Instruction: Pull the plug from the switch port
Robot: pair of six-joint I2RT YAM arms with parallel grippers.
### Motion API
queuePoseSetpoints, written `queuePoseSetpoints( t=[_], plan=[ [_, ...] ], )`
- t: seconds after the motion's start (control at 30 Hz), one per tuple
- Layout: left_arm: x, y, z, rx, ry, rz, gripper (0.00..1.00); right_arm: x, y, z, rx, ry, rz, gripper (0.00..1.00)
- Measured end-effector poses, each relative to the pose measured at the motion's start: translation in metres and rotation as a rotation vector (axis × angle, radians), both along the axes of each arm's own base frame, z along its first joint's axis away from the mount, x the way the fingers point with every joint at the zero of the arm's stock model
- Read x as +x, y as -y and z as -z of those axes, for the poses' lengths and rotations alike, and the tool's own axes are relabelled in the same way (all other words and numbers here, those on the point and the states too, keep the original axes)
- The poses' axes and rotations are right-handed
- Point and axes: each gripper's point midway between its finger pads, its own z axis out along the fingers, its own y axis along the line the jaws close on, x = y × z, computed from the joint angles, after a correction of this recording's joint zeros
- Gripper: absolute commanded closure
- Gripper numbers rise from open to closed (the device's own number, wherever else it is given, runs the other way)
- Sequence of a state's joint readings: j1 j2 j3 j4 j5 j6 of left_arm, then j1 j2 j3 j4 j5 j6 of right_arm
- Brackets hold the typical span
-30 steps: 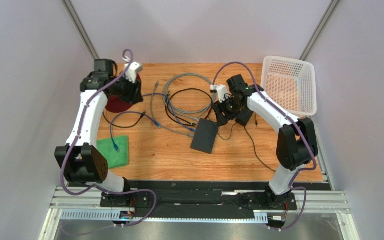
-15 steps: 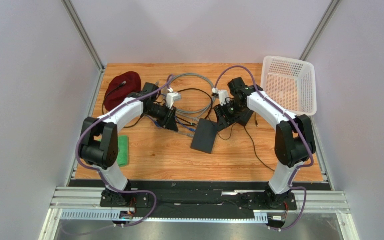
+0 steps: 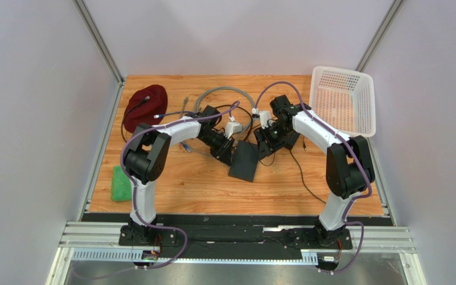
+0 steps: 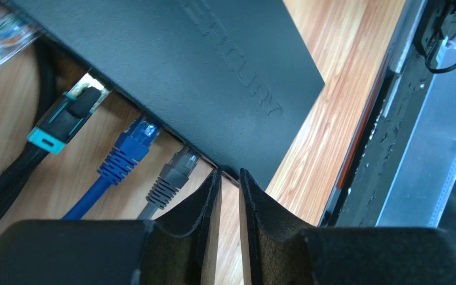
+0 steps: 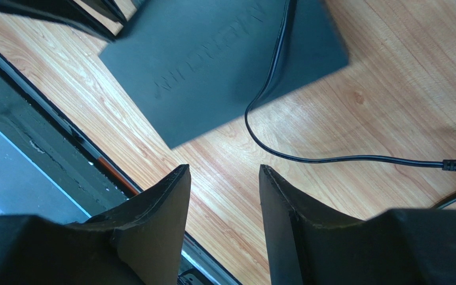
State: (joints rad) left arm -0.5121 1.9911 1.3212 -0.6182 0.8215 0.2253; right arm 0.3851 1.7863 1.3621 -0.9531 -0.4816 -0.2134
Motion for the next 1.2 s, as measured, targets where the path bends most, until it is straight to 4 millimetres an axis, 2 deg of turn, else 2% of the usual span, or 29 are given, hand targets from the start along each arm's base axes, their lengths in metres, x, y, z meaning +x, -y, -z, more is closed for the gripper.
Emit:
queuePoseSetpoints(
  t=[0.13, 0.27, 0.37, 0.47, 0.63, 0.73, 0.83, 0.97, 1.1, 1.2],
  plan=[
    [0.003, 0.021, -0.007, -0.025, 0.024, 0.042, 0.73, 0.000, 0.000, 0.001, -0.001, -0.002, 0.000, 0.50],
    [0.007, 0.029, -0.017, -0.044, 0.052, 0.056, 0.68, -0.001, 0.000, 0.001, -0.001, -0.002, -0.001, 0.50],
    [0.009, 0.022, -0.022, -0.040, 0.059, 0.037, 0.63, -0.002, 0.001, 0.001, -0.003, -0.004, -0.006, 0.50],
    [0.014, 0.006, -0.032, -0.032, 0.076, -0.019, 0.60, -0.003, 0.001, -0.001, -0.005, -0.005, -0.021, 0.50],
    [0.022, -0.009, -0.049, -0.051, 0.108, -0.092, 0.58, -0.006, -0.012, -0.009, 0.018, 0.014, -0.073, 0.52],
    [0.023, -0.006, -0.046, -0.054, 0.100, -0.098, 0.59, -0.009, -0.024, -0.008, 0.026, 0.012, -0.112, 0.52],
    [0.022, -0.004, -0.039, -0.042, 0.066, -0.115, 0.58, -0.015, -0.031, 0.004, 0.018, -0.024, -0.136, 0.53],
    [0.023, -0.002, -0.034, -0.043, 0.028, -0.178, 0.56, -0.019, -0.035, 0.017, 0.001, -0.061, -0.150, 0.53],
    [0.016, -0.005, -0.023, -0.035, -0.012, -0.252, 0.56, -0.022, -0.037, 0.021, -0.004, -0.074, -0.157, 0.53],
    [0.020, -0.004, -0.023, -0.036, -0.007, -0.276, 0.58, -0.023, -0.038, 0.024, -0.007, -0.081, -0.161, 0.52]
  ],
)
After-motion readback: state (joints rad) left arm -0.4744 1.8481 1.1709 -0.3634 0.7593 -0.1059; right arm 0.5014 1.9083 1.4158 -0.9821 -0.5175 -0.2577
